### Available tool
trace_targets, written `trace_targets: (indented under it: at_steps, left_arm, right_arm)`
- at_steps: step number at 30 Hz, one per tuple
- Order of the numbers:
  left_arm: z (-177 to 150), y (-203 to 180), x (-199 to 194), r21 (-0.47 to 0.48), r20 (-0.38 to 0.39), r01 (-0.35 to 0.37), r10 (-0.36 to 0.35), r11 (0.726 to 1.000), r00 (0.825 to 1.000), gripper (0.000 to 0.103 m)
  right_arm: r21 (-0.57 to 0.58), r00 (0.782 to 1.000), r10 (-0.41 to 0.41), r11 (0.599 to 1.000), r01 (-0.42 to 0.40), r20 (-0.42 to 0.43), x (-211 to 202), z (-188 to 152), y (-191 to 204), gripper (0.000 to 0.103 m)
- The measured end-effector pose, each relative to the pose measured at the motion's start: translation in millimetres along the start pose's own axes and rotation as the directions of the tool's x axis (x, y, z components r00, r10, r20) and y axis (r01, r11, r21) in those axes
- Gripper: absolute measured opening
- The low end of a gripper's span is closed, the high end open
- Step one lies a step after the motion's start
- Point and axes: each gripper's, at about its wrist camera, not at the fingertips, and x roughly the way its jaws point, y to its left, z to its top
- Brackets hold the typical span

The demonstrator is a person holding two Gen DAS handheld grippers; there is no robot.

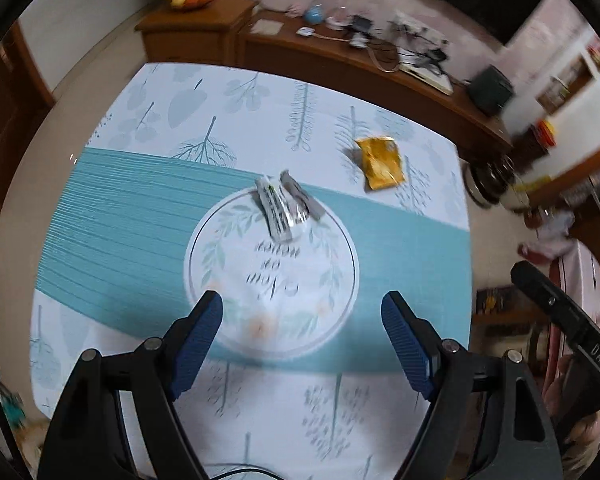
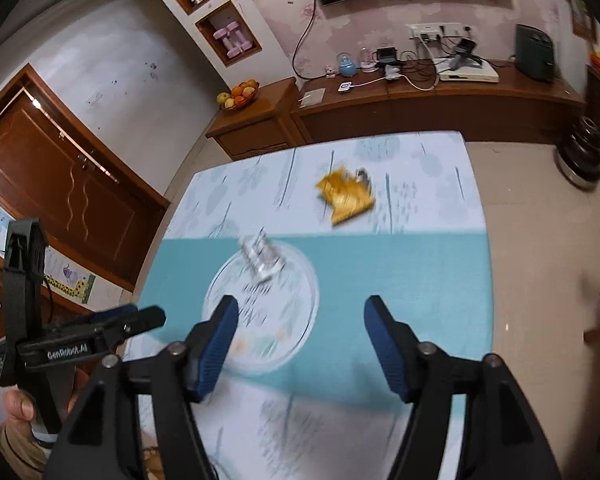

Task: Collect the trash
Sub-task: 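Raise both open tools back over the table, then grasp the yellow snack bag with the right tool while the left grasps the silver wrapper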

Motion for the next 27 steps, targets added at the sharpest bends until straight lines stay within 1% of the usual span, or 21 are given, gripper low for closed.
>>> trace_targets:
  at_steps: [4,5,7,9,14,20,24,27]
  left_arm:
    - [28,3,30,-0.095,-0.029,-0.012,0.009,0.995,1.0,0.08]
    - [34,4,38,-0.121,-0.036,-0.008,0.003,0.993,0.999,0.08]
    - [44,8,55,-0.176,-0.051,0.005,-0.014,0.984,0.999,0.08]
    - [54,11,76,-0.24,-0.071,0.014,-0.032,0.971,0.997,0.08]
    - [65,23,115,-0.358,-0.105,-0.001,-0.039,0.934,0.994,0.08]
    - [72,33,146,-0.438,-0.111,-0.017,-0.035,0.899,0.993,0.08]
    - [74,33,161,-0.455,-0.119,-0.027,-0.031,0.89,0.992,0.08]
    - [75,28,172,-0.452,-0.127,-0.028,-0.034,0.892,0.991,0.08]
  right_arm:
    - [-0.019,0.999,0.001,1.0,-0.002,-0.034,37,46,-22,0.067]
    - [-0.021,0.999,0.004,1.0,-0.005,-0.039,46,55,-27,0.069]
    - [-0.022,0.998,-0.001,1.0,0.0,-0.058,69,72,-37,0.07]
    - [-0.017,0.997,0.005,1.0,-0.006,-0.072,89,83,-44,0.07]
    - [-0.001,0.993,0.0,1.0,0.0,-0.114,130,97,-57,0.07]
    - [-0.011,0.987,-0.025,1.0,0.023,-0.159,174,102,-60,0.07]
    - [-0.02,0.982,-0.032,0.999,0.029,-0.184,200,106,-57,0.07]
    - [-0.04,0.978,-0.053,0.998,0.046,-0.2,215,106,-54,0.07]
